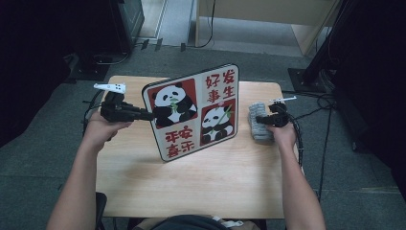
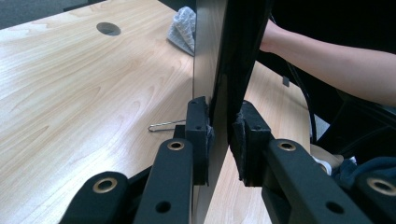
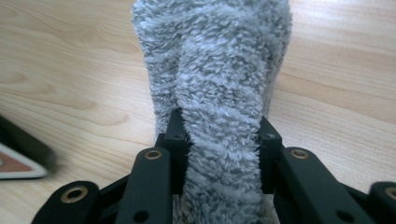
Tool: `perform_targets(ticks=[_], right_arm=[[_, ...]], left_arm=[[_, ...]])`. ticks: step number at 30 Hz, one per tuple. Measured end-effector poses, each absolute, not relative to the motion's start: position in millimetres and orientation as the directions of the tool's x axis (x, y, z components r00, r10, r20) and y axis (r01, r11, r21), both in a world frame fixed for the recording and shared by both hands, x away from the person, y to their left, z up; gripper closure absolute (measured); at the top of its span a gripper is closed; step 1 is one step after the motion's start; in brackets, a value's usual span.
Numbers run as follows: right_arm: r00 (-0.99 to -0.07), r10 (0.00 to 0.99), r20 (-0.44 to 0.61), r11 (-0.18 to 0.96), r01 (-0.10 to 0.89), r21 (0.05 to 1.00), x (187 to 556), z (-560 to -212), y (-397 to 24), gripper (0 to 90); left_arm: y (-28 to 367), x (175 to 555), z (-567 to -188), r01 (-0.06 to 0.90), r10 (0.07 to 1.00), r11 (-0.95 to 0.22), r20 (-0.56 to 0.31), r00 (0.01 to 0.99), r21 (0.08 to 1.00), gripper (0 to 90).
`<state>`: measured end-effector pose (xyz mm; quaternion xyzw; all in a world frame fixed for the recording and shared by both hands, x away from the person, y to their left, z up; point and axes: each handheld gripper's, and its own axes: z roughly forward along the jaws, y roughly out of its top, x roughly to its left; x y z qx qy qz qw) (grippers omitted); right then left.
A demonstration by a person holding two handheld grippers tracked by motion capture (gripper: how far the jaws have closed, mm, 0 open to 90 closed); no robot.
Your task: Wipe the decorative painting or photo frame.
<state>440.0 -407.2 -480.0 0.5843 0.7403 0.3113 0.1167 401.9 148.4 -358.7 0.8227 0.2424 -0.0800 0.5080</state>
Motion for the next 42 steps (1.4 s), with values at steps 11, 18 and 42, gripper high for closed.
perform_targets(ticks=[11,18,42], right_arm=[[-0.284,0.939,0.192,0.112,0.783,0.611,443.0,-488.7,-408.6,60.8],[-0.274,0.938,0.212,0.095,0.791,0.604,443.7,-488.7,-410.0,46.8],[-0.261,0.948,0.182,0.09,0.768,0.635,429.3,-458.3,-408.9,31.8]], left_arm=[[148.2,401.9,-358.7,0.483,0.32,-0.365,-0.381,0.868,0.796,77.9],[148.5,402.0,-358.6,0.488,0.323,-0.365,-0.384,0.865,0.793,77.6],[147.4,401.9,-356.2,0.503,0.378,-0.376,-0.366,0.85,0.779,68.5]])
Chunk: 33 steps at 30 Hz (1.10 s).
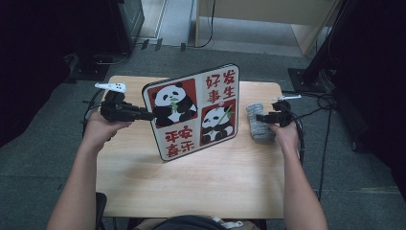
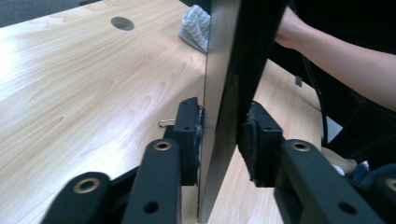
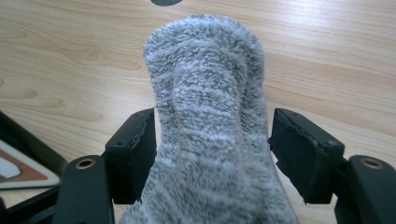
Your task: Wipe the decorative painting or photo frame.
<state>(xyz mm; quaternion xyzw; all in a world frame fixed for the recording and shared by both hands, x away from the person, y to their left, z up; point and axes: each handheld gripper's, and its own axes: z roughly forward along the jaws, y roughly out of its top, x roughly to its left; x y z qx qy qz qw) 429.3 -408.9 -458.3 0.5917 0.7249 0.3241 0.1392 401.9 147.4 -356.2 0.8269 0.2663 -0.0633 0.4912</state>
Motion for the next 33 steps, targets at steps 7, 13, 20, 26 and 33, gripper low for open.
perform_targets(ticks=[7,13,20,26,33], right_arm=[[-0.291,0.943,0.16,0.118,0.746,0.656,418.7,-445.8,-403.0,31.9],[-0.314,0.938,0.148,0.14,0.731,0.668,409.4,-438.3,-396.8,31.9],[-0.339,0.932,0.132,0.168,0.723,0.671,397.8,-433.6,-390.2,31.9],[-0.365,0.924,0.112,0.197,0.706,0.68,384.7,-427.0,-383.0,32.1],[-0.389,0.912,0.128,0.205,0.704,0.68,373.1,-425.1,-377.6,33.0]], left_arm=[[148.0,402.0,-355.6,0.503,0.415,-0.373,-0.344,0.842,0.78,60.0],[148.7,402.3,-355.6,0.497,0.433,-0.367,-0.328,0.839,0.787,54.1],[148.3,402.5,-356.5,0.488,0.448,-0.359,-0.311,0.838,0.796,50.3],[149.8,403.7,-358.3,0.492,0.464,-0.352,-0.308,0.831,0.796,49.5],[150.4,405.2,-362.1,0.495,0.481,-0.344,-0.303,0.822,0.798,47.4]])
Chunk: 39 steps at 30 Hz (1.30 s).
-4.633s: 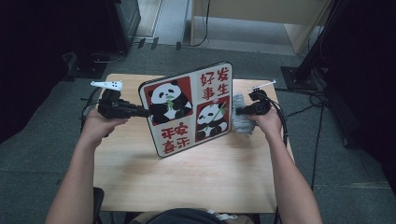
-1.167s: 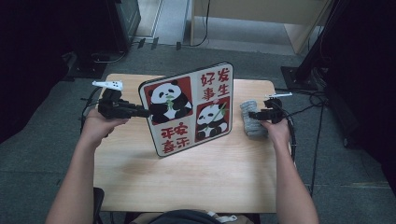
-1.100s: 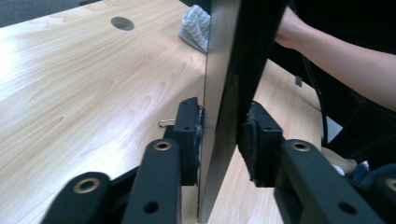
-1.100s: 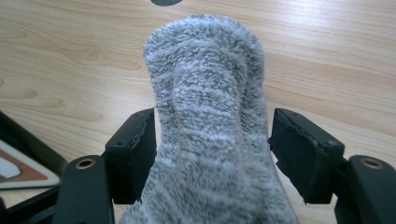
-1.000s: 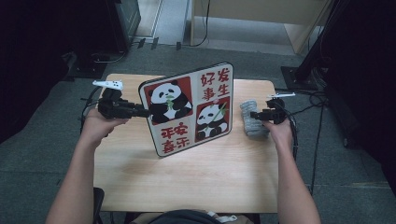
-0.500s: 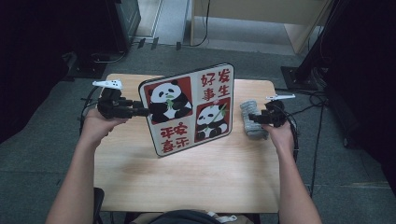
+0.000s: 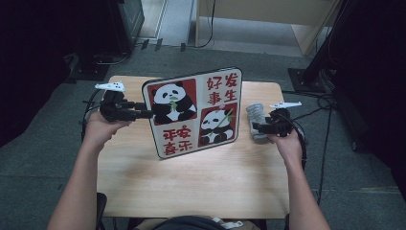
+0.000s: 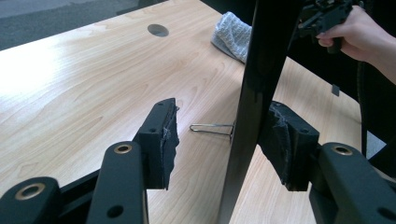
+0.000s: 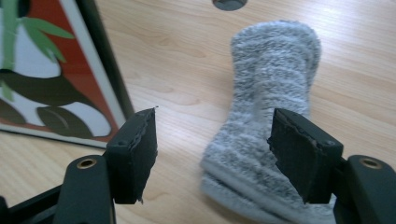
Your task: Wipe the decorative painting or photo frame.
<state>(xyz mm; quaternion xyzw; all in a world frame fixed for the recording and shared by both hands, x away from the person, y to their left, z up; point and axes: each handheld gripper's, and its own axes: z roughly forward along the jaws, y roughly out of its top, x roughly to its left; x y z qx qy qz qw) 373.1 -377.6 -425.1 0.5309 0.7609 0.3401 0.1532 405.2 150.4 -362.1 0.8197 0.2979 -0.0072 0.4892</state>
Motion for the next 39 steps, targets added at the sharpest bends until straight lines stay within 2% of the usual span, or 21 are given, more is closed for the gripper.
perform_targets(ticks=[11,39], right_arm=[[-0.431,0.891,0.14,0.234,0.702,0.672,360.2,-426.9,-367.5,33.8],[-0.433,0.893,0.125,0.229,0.675,0.701,362.4,-432.7,-363.6,33.9]], left_arm=[[150.2,407.3,-367.2,0.502,0.492,-0.345,-0.302,0.816,0.793,45.7],[152.8,412.4,-379.1,0.531,0.533,-0.342,-0.306,0.789,0.775,44.2]])
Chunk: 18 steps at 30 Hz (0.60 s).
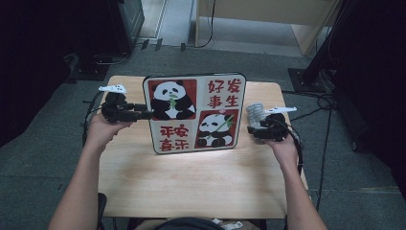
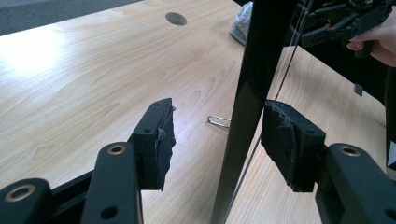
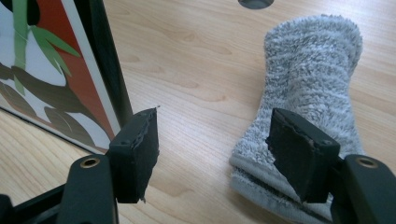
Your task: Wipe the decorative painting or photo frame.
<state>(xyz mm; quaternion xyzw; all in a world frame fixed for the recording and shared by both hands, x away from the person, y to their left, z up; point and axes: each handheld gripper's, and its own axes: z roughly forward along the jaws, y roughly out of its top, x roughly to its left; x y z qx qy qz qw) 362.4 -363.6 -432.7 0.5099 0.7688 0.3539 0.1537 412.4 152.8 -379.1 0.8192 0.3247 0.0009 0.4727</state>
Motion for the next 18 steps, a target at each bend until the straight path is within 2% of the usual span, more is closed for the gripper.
perform_targets(ticks=[18], right_arm=[[-0.434,0.892,0.129,0.226,0.673,0.704,365.2,-433.5,-364.3,34.0]], left_arm=[[166.3,399.1,-371.2,0.5,0.532,-0.354,-0.27,0.802,0.79,37.6]])
